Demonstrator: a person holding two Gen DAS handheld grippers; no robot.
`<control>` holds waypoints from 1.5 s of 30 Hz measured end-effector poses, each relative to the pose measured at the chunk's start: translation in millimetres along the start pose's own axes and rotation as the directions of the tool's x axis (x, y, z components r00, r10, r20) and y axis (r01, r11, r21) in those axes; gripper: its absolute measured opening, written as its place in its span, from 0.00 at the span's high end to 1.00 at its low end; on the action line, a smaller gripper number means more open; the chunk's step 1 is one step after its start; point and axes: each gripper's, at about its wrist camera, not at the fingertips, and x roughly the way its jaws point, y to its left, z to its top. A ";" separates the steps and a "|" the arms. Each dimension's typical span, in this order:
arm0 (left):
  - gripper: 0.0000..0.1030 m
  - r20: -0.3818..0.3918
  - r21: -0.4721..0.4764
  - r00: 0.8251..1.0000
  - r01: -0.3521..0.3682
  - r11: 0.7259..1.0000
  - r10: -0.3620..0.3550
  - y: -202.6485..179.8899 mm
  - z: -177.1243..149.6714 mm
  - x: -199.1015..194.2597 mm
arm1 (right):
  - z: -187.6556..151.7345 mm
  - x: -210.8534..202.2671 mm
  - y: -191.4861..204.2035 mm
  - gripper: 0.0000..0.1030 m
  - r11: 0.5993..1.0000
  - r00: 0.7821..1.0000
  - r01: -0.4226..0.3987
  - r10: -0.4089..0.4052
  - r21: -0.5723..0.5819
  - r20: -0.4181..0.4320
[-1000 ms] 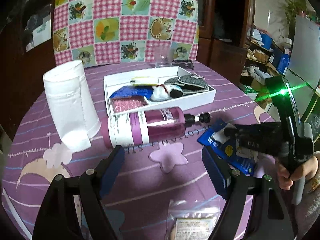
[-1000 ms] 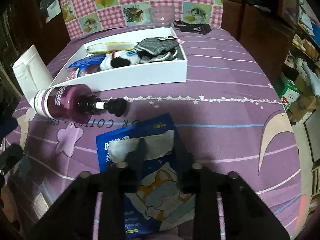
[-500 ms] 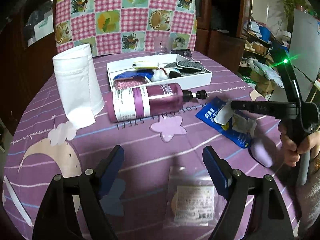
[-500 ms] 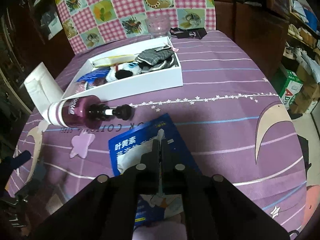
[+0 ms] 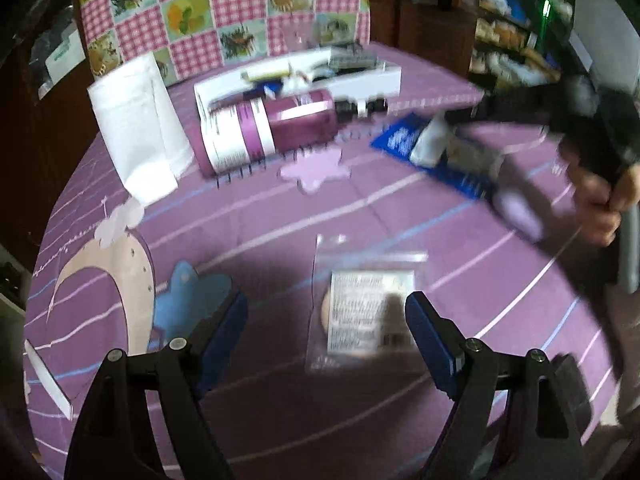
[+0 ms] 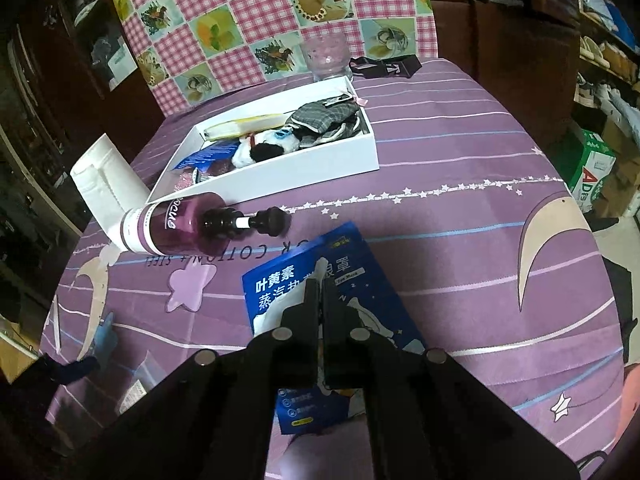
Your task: Organize soft objects
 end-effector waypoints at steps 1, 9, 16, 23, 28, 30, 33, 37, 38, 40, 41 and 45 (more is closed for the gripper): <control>0.15 -0.004 0.005 1.000 -0.001 1.000 0.001 -0.9 -1.7 5.2 | -0.2 -0.7 0.1 0.98 1.000 1.000 -0.002 0.002 0.002 0.002; 0.51 -0.037 -0.035 0.997 0.067 0.997 -0.068 7.0 1.5 9.3 | -0.6 -4.1 -3.0 0.98 1.000 1.000 -0.007 0.007 0.022 0.012; 0.81 -0.035 -0.029 0.998 0.057 0.998 -0.058 0.8 4.1 6.2 | 1.4 -6.0 -9.2 0.98 0.999 1.000 -0.001 0.000 0.042 0.019; 0.93 0.046 -0.005 0.999 -0.002 1.000 0.002 -3.9 21.8 -6.5 | 3.3 -8.3 -12.4 0.98 0.998 0.999 -0.030 0.028 0.061 0.033; 0.93 0.084 0.006 0.996 -0.009 1.000 0.009 -5.5 44.6 -13.5 | 7.2 -10.9 -9.2 0.98 0.997 0.998 -0.050 0.048 0.056 0.046; 0.93 0.101 0.010 0.995 -0.018 1.000 0.017 -5.1 54.1 -16.3 | 11.2 -11.6 -8.1 0.98 0.997 0.998 -0.054 0.051 0.062 0.045; 0.93 0.124 0.009 0.992 -0.013 1.000 0.011 -3.0 68.1 -20.1 | 19.4 -13.4 -6.1 0.98 0.996 0.997 -0.059 0.056 0.071 0.044; 0.93 0.156 -0.031 0.988 -0.003 1.000 0.008 9.4 93.4 -22.7 | 36.1 -16.5 1.7 0.98 0.996 0.998 -0.057 0.054 0.074 0.040; 0.93 0.164 -0.043 0.986 0.000 0.999 0.007 13.6 98.1 -23.0 | 40.0 -17.4 3.4 0.98 0.996 0.998 -0.055 0.052 0.074 0.042; 0.93 0.186 -0.072 0.982 0.006 0.997 0.007 24.9 113.8 -23.1 | 55.1 -21.7 9.3 0.98 0.996 0.997 -0.057 0.053 0.071 0.058; 0.93 0.198 -0.083 0.980 0.003 0.997 0.014 29.5 120.0 -23.1 | 62.2 -23.3 10.7 0.98 0.995 0.996 -0.060 0.056 0.075 0.066; 0.93 0.239 -0.157 0.969 -0.019 0.987 0.056 54.0 148.9 -21.4 | 94.5 -25.9 15.6 0.98 0.987 0.991 -0.101 0.090 0.121 0.094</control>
